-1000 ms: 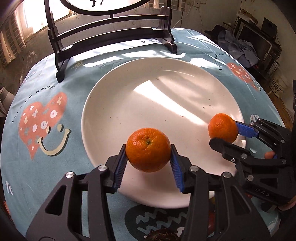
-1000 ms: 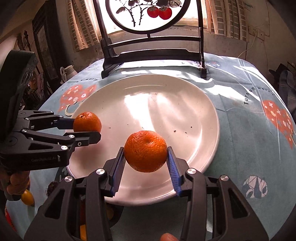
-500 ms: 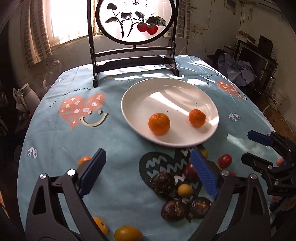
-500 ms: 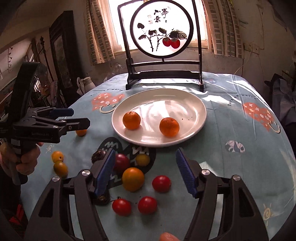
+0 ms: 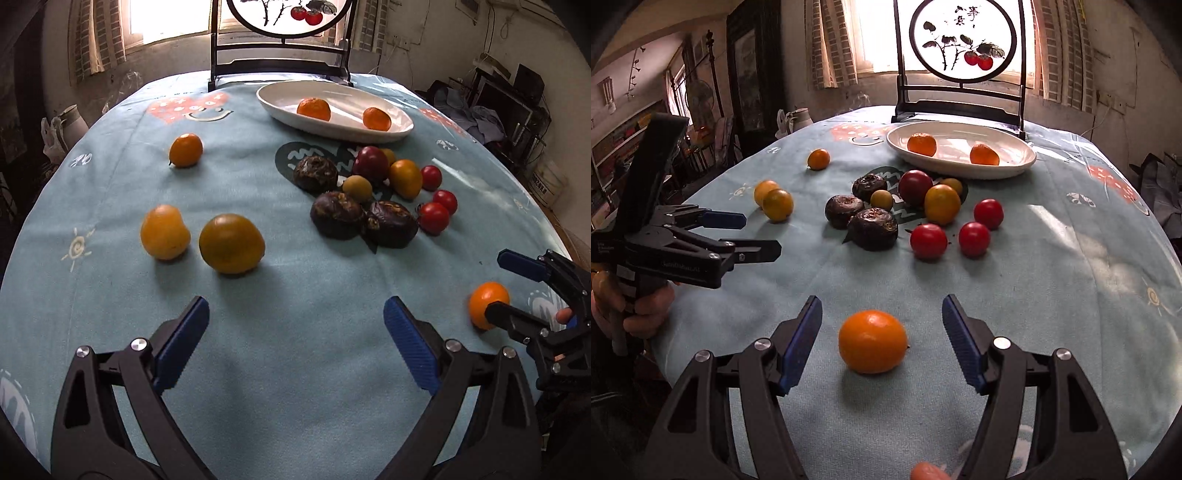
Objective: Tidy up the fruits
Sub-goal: 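Grasp an orange with the right tool while the left tool grasps a yellow citrus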
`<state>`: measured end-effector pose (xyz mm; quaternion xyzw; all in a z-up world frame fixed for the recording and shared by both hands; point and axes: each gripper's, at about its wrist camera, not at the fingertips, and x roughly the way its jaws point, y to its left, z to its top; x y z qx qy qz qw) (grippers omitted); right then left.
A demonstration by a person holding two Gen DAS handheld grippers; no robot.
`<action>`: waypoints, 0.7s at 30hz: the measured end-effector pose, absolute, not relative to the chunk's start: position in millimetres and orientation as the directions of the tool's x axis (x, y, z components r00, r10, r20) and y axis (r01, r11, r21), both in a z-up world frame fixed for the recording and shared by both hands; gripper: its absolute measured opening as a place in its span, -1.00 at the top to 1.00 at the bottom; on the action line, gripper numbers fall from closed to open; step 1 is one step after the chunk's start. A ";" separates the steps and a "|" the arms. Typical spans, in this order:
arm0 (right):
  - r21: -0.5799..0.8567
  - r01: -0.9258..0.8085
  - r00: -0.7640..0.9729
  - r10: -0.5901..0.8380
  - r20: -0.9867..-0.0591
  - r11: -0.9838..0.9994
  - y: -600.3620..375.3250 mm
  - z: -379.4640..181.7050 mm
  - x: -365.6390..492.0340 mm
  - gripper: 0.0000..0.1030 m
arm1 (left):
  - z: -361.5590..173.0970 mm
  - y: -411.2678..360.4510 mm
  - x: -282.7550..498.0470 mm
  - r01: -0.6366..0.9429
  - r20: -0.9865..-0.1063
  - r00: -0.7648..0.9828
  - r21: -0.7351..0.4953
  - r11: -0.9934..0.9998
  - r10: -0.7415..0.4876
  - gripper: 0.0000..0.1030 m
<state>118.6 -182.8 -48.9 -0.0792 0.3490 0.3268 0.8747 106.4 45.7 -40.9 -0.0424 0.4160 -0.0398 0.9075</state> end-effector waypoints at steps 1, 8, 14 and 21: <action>0.097 -0.625 0.532 0.514 -0.673 0.775 -182.8 -50.8 120.9 -0.32 | -39.1 47.5 104.1 0.040 -0.737 0.665 -0.125 0.991 -0.120 -0.89; 0.090 -0.637 0.508 0.505 -0.698 0.766 -179.8 -56.1 116.9 -0.12 | -41.8 55.9 110.0 0.007 -0.746 0.654 -0.162 0.987 -0.127 -0.90; 0.092 -0.652 0.483 0.506 -0.715 0.752 -177.7 -60.0 113.3 0.05 | -40.8 52.8 108.9 0.014 -0.741 0.661 -0.150 0.989 -0.122 -0.90; 0.093 -0.645 0.486 0.501 -0.716 0.759 -178.2 -62.2 114.0 0.20 | -40.3 49.9 108.8 0.017 -0.737 0.668 -0.130 0.991 -0.108 -0.90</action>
